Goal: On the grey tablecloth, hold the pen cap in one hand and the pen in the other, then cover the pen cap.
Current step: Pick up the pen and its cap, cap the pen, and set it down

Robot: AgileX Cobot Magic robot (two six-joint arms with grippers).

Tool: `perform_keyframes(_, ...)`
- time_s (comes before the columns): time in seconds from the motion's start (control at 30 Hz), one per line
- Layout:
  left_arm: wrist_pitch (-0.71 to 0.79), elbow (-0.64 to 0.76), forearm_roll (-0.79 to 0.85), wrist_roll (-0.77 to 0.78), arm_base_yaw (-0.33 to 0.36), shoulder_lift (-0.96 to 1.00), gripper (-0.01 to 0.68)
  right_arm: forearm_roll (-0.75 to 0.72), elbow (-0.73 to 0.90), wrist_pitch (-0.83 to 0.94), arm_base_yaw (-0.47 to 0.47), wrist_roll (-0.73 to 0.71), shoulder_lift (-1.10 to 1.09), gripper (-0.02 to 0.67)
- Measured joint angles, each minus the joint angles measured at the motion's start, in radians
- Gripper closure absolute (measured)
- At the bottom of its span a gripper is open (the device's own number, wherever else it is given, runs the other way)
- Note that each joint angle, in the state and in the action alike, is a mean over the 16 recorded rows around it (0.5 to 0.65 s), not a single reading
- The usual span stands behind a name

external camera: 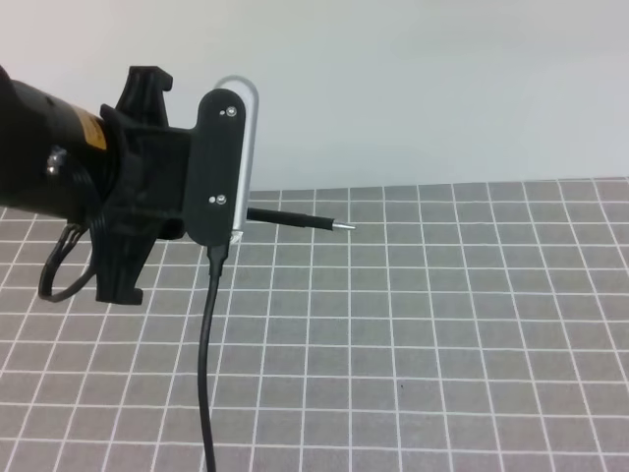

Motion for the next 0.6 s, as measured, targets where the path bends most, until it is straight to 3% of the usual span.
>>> perform_keyframes(0.4,-0.013,0.0,0.002,0.0,0.0,0.0,0.672,-0.493,0.04,-0.359,-0.003,0.588,-0.102,0.556)
perform_keyframes(0.6,-0.021,0.0,0.002,0.0,0.0,0.0,0.672,-0.643,0.075,-0.326,-0.003,0.749,-0.147,0.556)
